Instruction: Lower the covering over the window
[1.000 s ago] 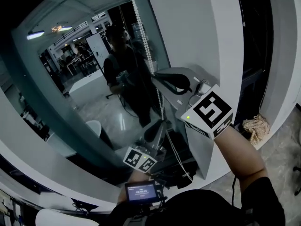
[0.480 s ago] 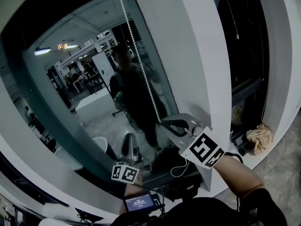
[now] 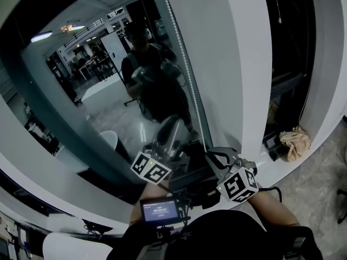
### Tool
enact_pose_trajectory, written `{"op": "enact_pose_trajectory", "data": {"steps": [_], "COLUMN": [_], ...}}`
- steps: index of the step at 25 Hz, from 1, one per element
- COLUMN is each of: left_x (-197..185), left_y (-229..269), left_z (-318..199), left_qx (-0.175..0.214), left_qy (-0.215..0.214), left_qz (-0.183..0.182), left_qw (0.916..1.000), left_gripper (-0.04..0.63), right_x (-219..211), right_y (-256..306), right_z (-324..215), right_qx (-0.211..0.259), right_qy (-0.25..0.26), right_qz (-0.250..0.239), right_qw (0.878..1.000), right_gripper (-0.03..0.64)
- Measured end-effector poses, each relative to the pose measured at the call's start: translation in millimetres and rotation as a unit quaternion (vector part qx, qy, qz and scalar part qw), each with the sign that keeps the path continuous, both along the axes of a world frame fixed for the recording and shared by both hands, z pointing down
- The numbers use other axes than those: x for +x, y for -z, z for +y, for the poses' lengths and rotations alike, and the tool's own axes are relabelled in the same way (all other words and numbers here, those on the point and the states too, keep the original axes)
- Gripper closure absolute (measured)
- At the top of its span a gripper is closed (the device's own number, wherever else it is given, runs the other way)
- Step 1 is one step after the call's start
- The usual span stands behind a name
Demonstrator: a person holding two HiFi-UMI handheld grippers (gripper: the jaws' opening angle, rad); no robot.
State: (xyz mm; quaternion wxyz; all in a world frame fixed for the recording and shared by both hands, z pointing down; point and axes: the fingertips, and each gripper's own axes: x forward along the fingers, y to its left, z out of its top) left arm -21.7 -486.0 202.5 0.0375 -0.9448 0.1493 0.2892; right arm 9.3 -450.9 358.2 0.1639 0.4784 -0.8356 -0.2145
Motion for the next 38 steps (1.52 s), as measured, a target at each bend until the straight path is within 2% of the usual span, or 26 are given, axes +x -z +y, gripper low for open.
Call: {"op": "enact_pose_trajectory", "data": {"steps": [5,8,11,15,18,20,21,23,26,27,30,34,36,38], "left_x": [20.6,36.9,51.6,54.7,53.9,55.4,55.2,50.8,43.4,44.5,58.4,68.3,70.6,71.2], "left_y": [24.7,26.9,19.3,23.4,27.9,28.5,28.7,29.5,27.6,23.7,-4.2,-55.1,-93.8,-147.5], "left_z": [7.1,19.0,27.4,41.1,54.3,54.9,51.8,42.2,32.2,29.6,21.9,10.3,3.5,-1.0], "left_qx": [0.005,0.007,0.003,0.009,0.019,0.021,0.021,0.015,-0.005,-0.011,-0.017,-0.044,-0.063,-0.084], "left_qy": [-0.044,-0.073,-0.094,-0.130,-0.164,-0.160,-0.148,-0.117,-0.108,-0.105,-0.075,-0.049,-0.030,-0.019], "left_qz": [0.014,0.012,0.006,0.020,0.026,0.027,0.028,0.035,0.042,0.034,-0.027,-0.090,-0.132,-0.175], "left_qw": [0.9989,0.9972,0.9955,0.9912,0.9859,0.9865,0.9884,0.9924,0.9933,0.9938,0.9967,0.9937,0.9888,0.9809], "left_gripper": [0.513,0.503,0.503,0.496,0.421,0.411,0.425,0.572,0.581,0.582,0.583,0.583,0.583,0.583], "right_x": [-12.0,-7.7,-1.8,-2.1,-3.3,-5.6,-7.9,-13.1,-11.7,-8.7,-5.0,-5.5,1.9,12.2], "right_y": [-95.1,-136.2,-144.2,-143.2,-143.9,-144.0,-143.5,-141.6,-142.1,-146.2,-172.9,-207.6,-214.0,-205.1], "right_z": [14.1,19.7,24.4,23.5,21.2,20.9,21.0,22.0,23.5,23.9,28.4,39.4,40.6,37.0], "right_qx": [-0.092,-0.141,-0.157,-0.161,-0.166,-0.167,-0.166,-0.165,-0.169,-0.177,-0.220,-0.268,-0.281,-0.279], "right_qy": [0.002,-0.004,-0.007,-0.007,-0.003,0.002,0.005,0.011,0.012,0.011,0.018,0.030,0.021,0.008], "right_qz": [0.034,0.029,0.016,0.008,0.004,0.005,0.006,0.006,0.004,0.007,0.029,0.042,0.016,-0.065], "right_qw": [0.995,0.990,0.988,0.987,0.986,0.986,0.986,0.986,0.985,0.984,0.975,0.962,0.959,0.958], "right_gripper": [0.609,0.611,0.612,0.612,0.612,0.612,0.612,0.612,0.612,0.612,0.612,0.607,0.593,0.567]}}
